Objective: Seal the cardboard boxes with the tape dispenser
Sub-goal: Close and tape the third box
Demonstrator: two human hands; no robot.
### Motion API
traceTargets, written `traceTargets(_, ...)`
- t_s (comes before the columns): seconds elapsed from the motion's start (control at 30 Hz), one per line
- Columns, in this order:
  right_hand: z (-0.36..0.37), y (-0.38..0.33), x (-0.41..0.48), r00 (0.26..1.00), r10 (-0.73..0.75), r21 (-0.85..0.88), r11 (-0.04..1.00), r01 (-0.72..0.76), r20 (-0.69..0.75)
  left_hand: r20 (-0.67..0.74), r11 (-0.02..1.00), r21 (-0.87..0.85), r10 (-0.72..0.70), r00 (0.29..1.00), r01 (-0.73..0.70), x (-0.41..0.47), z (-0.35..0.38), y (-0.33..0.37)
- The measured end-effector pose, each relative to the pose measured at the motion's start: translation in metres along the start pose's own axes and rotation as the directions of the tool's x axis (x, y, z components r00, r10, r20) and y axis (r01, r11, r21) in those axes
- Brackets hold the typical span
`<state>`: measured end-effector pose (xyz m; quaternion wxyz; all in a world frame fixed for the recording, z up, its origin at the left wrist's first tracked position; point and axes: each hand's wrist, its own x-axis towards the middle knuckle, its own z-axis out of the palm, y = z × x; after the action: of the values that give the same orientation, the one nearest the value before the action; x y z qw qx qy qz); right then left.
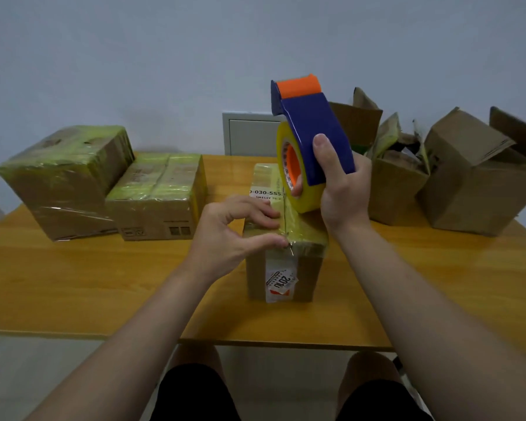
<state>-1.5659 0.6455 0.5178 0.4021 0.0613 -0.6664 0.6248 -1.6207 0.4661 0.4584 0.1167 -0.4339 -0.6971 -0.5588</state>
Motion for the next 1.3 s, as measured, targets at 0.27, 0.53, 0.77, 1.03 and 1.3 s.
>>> traceTargets(0.27,-0.005,0.002,-0.011,0.999,-0.051,0.059,0.997,0.049,0.019,-0.251,0.982,0.164,0.136,0.958,-0.096,-0.018,0.044,0.002)
traceTargets(0.53,-0.007,0.004,-0.011,0.999,-0.028,0.099,0.995,0.03,-0.023,-0.246,0.692,0.689,-0.054,0.968,0.214,0.022,0.048,0.061)
traceTargets(0.77,-0.007,0.007,-0.011,0.999,-0.006,0.169,0.985,0.012,-0.033,-0.336,0.702,0.711,0.298,0.893,0.034,0.006,0.066,0.023)
traceTargets(1.03,-0.012,0.006,-0.012,1.0,-0.017,0.211,0.977,0.019,-0.014,-0.128,0.864,0.489,0.209,0.969,-0.122,-0.005,0.044,0.023)
traceTargets(1.3,-0.013,0.008,-0.012,0.998,0.025,0.24,0.971,-0.012,-0.053,0.082,0.591,0.798,-0.296,0.952,0.115,0.035,0.041,0.058)
